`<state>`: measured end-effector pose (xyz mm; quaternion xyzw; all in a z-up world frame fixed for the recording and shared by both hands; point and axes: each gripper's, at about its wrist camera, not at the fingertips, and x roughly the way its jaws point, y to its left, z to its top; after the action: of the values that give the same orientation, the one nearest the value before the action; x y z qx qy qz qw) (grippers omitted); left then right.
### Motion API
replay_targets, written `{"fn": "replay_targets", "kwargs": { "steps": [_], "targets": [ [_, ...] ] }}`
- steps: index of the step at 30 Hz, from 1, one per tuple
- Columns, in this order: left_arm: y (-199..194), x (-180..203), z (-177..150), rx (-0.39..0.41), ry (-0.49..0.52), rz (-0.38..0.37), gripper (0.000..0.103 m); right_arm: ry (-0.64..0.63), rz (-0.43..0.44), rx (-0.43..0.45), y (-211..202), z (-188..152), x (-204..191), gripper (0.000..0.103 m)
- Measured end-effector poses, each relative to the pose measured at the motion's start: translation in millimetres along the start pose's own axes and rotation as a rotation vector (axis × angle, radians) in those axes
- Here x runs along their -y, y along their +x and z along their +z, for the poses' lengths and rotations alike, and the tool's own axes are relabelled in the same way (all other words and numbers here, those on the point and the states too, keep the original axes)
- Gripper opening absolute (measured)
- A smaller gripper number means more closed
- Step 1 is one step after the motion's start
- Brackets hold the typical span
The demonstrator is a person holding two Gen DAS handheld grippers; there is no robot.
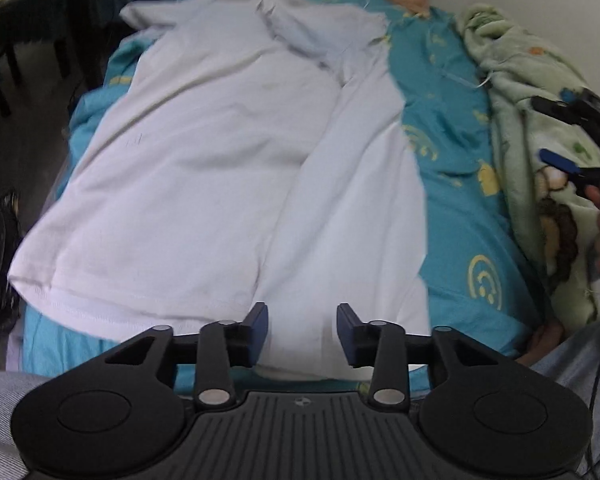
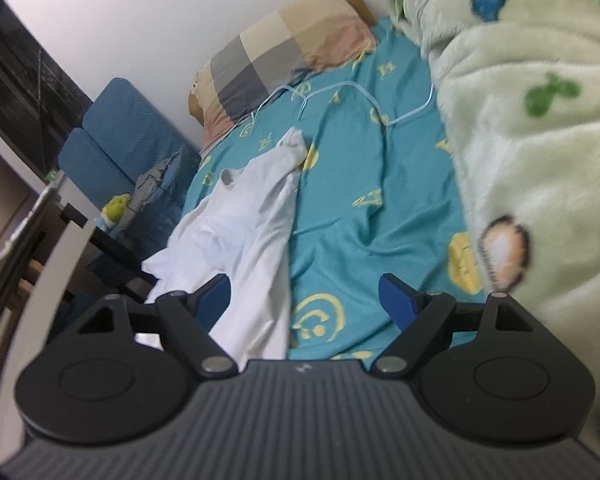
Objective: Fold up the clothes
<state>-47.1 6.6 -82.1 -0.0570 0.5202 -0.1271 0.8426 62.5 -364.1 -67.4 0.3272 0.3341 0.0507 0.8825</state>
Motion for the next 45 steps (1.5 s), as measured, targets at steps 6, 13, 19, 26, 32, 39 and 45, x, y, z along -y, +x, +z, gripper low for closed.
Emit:
{"fn": "replay_targets", "kwargs": {
  "steps": [6,13,19,26,32,39,45],
  "targets": [
    [10.4,56.5,8.4,0.123,0.136,-0.082,0.066,0.010,0.111,-0.057,50.2,37.7,-29.9,0.084],
    [90.9,99.0,11.2,0.016,0.270,-0.112,0.066,-0.032,0.080,-0.070,163.8,86.2,-34.0,0.079],
    [120.4,86.4,-3.9,-0.017,0.351,-0.086,0.061,-0.041,0.060,-0.049,269.5,117.7,-17.0,0.068],
    [125.1,82.7,-10.9,0.024,0.444,-0.089,0.037,-0.159,0.017,-0.042,348.8,125.4,-21.2,0.060],
    [117.9,74.9,-7.8,0.061,0.444,-0.126,0.003,-0.327,-0.025,0.008,354.3,127.6,-43.4,0.014],
    [92.0,95.4,-10.3,0.149,0.507,-0.242,0.002,-0.328,-0.070,0.097,324.0,164.8,-49.6,0.011],
    [79.3,122.7,-4.2,0.162,0.504,-0.332,0.000,-0.350,-0.083,0.117,306.6,197.2,-37.0,0.010]
  ]
}}
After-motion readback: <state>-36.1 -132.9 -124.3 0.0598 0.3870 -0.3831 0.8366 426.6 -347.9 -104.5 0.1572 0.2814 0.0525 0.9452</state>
